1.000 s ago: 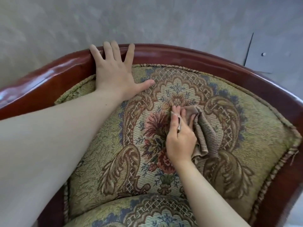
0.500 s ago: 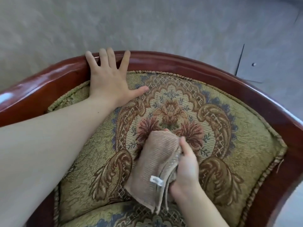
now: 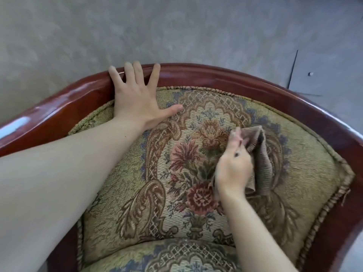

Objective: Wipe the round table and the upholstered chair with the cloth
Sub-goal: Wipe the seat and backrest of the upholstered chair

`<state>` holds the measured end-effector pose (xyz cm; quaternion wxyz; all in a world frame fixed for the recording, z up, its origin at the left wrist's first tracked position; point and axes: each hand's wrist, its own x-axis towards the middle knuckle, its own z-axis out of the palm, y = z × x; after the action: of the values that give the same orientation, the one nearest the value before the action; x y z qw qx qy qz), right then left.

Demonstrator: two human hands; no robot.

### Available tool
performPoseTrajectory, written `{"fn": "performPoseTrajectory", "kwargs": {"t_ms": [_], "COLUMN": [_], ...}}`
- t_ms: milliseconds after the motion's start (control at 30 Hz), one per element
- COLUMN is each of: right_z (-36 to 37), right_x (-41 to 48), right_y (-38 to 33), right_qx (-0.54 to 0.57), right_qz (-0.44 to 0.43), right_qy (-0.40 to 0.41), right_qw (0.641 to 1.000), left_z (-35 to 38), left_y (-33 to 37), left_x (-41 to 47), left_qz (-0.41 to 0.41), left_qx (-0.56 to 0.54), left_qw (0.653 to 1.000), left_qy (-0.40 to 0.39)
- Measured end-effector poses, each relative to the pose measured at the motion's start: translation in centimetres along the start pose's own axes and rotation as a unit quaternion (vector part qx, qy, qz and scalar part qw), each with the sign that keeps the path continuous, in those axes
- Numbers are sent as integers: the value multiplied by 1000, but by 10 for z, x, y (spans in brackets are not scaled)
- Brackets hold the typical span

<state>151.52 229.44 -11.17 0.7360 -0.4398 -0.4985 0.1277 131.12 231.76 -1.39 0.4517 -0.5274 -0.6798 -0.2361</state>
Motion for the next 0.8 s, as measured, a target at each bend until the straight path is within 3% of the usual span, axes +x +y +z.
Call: {"fn": "performPoseTrajectory", "kwargs": {"t_ms": [100, 267, 467, 633, 800], "right_z": [26, 56, 60, 20, -13], "right_x": [-21, -55, -89, -73, -31], "right_y": [35, 50, 27, 4, -28], "right_qx": [-134, -96, 34, 200, 204], "right_qz": [-78, -83, 31, 317, 323], "right_qy": [-82, -165, -295, -287, -250], "right_qw": [985, 978, 954, 882, 890], "left_z": [1, 5, 5, 0, -8], "left_y": [1, 1, 3, 1, -4], "left_x": [1, 2, 2, 0, 1], "left_qz": [1, 1, 4, 4, 24], "left_qx": [-2, -1, -5, 11, 20], "left_qw": [1000, 1000, 1000, 1000, 999], "left_qy": [-3, -2, -4, -14, -42]}}
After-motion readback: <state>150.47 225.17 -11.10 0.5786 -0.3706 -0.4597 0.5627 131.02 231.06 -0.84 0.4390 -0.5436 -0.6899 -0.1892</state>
